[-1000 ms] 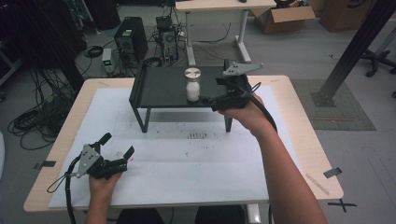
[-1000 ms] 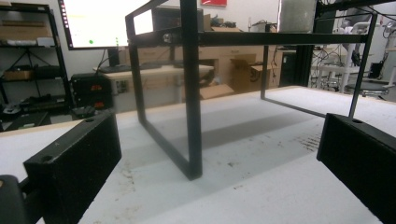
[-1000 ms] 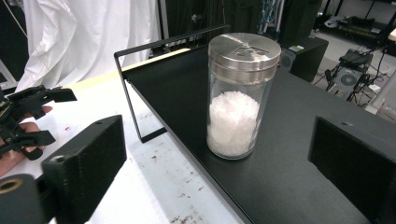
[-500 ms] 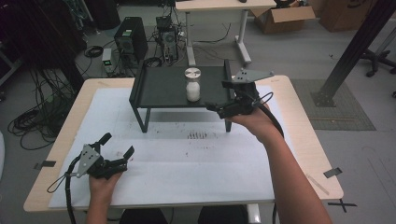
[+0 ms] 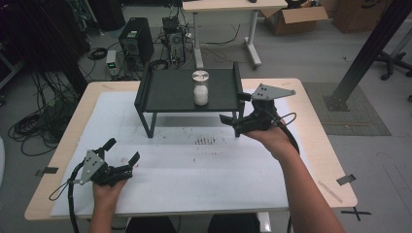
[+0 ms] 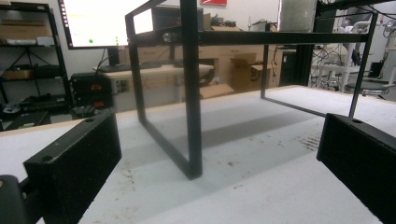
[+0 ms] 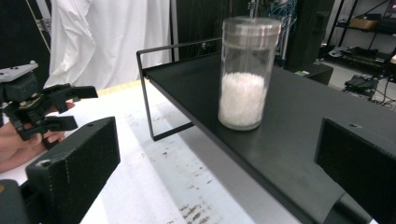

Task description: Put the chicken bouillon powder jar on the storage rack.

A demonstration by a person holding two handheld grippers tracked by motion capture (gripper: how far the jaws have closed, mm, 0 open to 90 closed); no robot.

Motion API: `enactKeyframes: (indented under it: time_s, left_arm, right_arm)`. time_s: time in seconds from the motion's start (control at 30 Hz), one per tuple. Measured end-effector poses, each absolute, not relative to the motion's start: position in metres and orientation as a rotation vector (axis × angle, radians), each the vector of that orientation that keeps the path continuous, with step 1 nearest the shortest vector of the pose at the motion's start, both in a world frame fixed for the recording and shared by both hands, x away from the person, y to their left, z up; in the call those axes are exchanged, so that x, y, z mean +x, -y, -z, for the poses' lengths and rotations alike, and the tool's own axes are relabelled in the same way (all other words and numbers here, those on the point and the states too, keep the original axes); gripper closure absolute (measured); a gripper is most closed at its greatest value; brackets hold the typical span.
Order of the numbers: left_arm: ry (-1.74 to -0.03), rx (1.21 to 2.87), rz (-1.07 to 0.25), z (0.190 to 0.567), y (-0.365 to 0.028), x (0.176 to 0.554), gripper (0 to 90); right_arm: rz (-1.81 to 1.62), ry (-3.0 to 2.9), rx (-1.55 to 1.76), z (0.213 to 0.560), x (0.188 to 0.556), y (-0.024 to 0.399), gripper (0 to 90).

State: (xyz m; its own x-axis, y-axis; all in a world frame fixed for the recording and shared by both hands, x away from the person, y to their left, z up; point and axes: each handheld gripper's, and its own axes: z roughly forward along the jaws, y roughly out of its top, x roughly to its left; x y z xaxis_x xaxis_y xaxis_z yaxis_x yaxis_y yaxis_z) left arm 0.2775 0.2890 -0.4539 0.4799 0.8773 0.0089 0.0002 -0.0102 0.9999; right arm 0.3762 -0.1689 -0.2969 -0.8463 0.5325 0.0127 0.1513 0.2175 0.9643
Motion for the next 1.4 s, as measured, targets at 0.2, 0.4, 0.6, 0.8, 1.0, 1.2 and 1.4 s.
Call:
enactKeyframes:
  time_s: [0.2, 0.4, 0.6, 0.8, 1.0, 1.2, 1.4]
  left_arm:
    - [-0.832, 1.413, -0.835, 0.454, -0.289, 0.278, 0.2]
    - [-0.832, 1.413, -0.836, 0.454, -0.289, 0.278, 0.2]
    - [-0.833, 1.415, -0.835, 0.454, -0.289, 0.278, 0.2]
    - [-0.832, 1.415, -0.837, 0.454, -0.289, 0.278, 0.2]
    - [-0.831, 1.415, -0.836, 0.454, -0.289, 0.278, 0.2]
    - [-0.831, 1.415, -0.837, 0.454, -0.289, 0.278, 0.2]
    - [-0.831, 1.415, -0.837, 0.454, -0.289, 0.278, 0.2]
  right_arm:
    - [-1.687, -2.175, 0.643, 0.310, 0.371, 0.175, 0.0]
    - [-1.714, -2.149, 0.676, 0.328, 0.367, 0.189, 0.0]
    - [-1.725, -2.128, 0.698, 0.343, 0.363, 0.198, 0.0]
    - [-1.734, -2.133, 0.734, 0.364, 0.359, 0.205, 0.0]
    - [-1.739, -2.129, 0.763, 0.383, 0.357, 0.206, 0.0]
    - [-1.737, -2.122, 0.785, 0.396, 0.357, 0.205, 0.0]
    - [-1.731, -2.120, 0.803, 0.410, 0.357, 0.203, 0.0]
